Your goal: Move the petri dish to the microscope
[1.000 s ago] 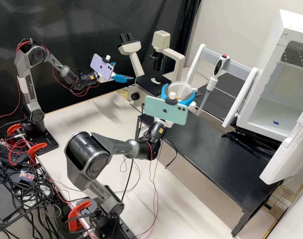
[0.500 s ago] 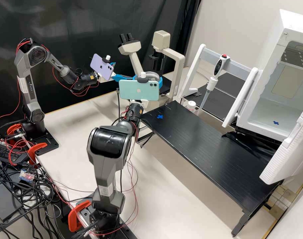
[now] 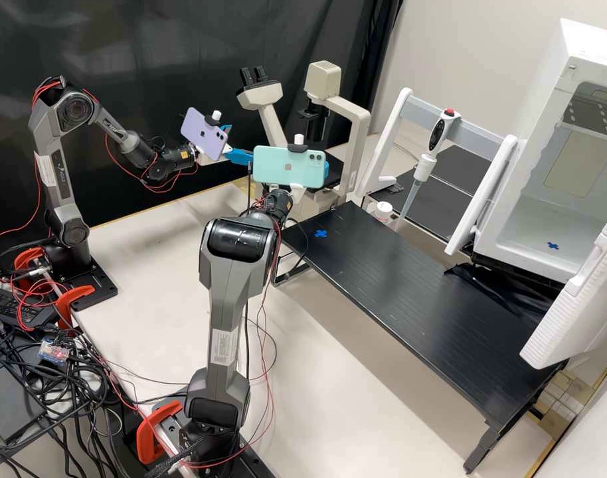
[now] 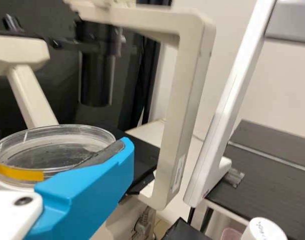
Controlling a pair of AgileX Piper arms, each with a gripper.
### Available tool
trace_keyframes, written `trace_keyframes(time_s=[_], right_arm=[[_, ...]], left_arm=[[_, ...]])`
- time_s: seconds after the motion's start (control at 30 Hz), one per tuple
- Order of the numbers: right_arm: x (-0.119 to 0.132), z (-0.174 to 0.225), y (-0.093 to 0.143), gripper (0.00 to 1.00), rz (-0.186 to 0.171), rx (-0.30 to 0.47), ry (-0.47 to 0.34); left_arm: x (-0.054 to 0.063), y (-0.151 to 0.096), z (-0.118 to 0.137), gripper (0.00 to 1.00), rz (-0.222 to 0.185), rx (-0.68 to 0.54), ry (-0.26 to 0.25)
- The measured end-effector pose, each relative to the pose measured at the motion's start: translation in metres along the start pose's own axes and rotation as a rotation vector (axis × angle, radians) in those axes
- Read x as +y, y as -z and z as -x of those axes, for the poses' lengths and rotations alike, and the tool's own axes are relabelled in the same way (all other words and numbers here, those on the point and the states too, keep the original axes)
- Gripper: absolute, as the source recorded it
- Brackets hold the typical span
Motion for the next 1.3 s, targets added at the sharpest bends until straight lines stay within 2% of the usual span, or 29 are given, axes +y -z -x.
trace_keyframes(time_s=[0.1, 0.17, 0.4, 0.53, 0.63, 0.73, 0.83, 0.97, 1.0, 1.03, 1.07, 1.1, 1.2, 1.3], right_arm=[[-0.003, -0.015, 0.001, 0.0, 0.009, -0.017, 0.025], [-0.005, -0.023, 0.001, 0.0, 0.028, -0.022, 0.038], [-0.008, -0.058, 0.006, 0.0, 0.035, -0.073, 0.068], [-0.012, -0.074, 0.008, 0.0, 0.026, -0.1, 0.096], [-0.018, -0.087, 0.006, 0.0, 0.038, -0.114, 0.114], [-0.018, -0.095, 0.007, 0.0, 0.035, -0.125, 0.108], [-0.02, -0.106, 0.006, 0.0, 0.016, -0.145, 0.106], [-0.026, -0.115, 0.004, 0.0, 0.009, -0.165, 0.141], [-0.028, -0.118, 0.003, 0.0, -0.003, -0.176, 0.152], [-0.028, -0.12, 0.003, 0.0, 0.007, -0.178, 0.156], [-0.031, -0.123, 0.002, 0.0, -0.009, -0.186, 0.17], [-0.031, -0.124, 0.003, 0.0, -0.001, -0.184, 0.175], [-0.031, -0.128, 0.005, 0.0, -0.017, -0.193, 0.188], [-0.031, -0.132, 0.007, 0.0, -0.016, -0.189, 0.204]], left_arm=[[0.0, 0.0, 0.0, 1.0, 0.0, 0.0, 0.0], [0.0, 0.0, 0.0, 1.0, 0.0, 0.0, 0.0], [0.0, 0.0, 0.0, 1.0, 0.0, 0.0, 0.0], [0.0, 0.0, 0.0, 1.0, 0.0, 0.0, 0.0], [0.0, 0.0, 0.0, 1.0, 0.0, 0.0, 0.0], [0.0, 0.0, 0.0, 1.0, 0.0, 0.0, 0.0], [0.0, 0.0, 0.0, 1.0, 0.0, 0.0, 0.0], [0.0, 0.0, 0.0, 1.0, 0.0, 0.0, 0.0], [0.0, 0.0, 0.0, 1.0, 0.0, 0.0, 0.0], [0.0, 0.0, 0.0, 1.0, 0.0, 0.0, 0.0], [0.0, 0.0, 0.0, 1.0, 0.0, 0.0, 0.0], [0.0, 0.0, 0.0, 1.0, 0.0, 0.0, 0.0], [0.0, 0.0, 0.0, 1.0, 0.0, 0.0, 0.0], [0.0, 0.0, 0.0, 1.0, 0.0, 0.0, 0.0]])
